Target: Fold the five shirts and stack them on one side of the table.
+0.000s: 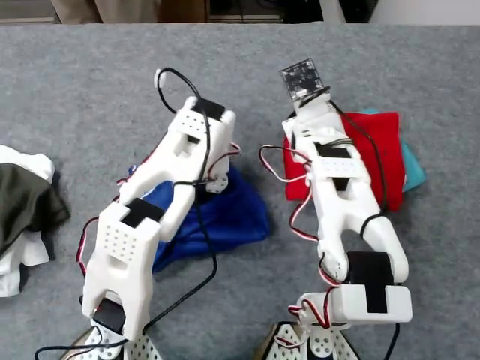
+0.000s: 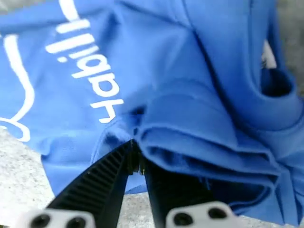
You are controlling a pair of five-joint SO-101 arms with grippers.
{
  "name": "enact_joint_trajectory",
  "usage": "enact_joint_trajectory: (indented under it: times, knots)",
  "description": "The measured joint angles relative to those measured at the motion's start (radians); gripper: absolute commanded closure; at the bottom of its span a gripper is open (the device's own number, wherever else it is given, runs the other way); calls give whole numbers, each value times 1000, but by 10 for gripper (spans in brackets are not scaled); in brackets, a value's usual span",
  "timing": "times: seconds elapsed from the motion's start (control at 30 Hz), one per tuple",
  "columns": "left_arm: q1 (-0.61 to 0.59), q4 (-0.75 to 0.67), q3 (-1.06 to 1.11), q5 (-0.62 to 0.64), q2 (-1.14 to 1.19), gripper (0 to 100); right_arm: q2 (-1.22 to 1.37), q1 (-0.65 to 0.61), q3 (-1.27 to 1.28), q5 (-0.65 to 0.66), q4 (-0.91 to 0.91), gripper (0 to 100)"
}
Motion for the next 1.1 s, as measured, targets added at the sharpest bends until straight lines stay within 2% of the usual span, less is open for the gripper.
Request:
enact_joint_trajectory:
  times: [0.1,0.23,0.5,0.77,0.93,1.1]
  knots:
    - [11,17,3,-8,0,981,0,49,0,-63,0,994]
    - [44,31,17,-38,-20,981,0,69,0,-83,0,994]
    - [137,29,83,-133,-316,981,0,72,0,-86,0,994]
    - [-121,-172,137,-107,-381,981,0,72,0,-86,0,994]
    - [-141,-232,181,-101,-290,981,0,72,0,-86,0,994]
    - [-147,-299,190,-44,-163,981,0,72,0,-86,0,994]
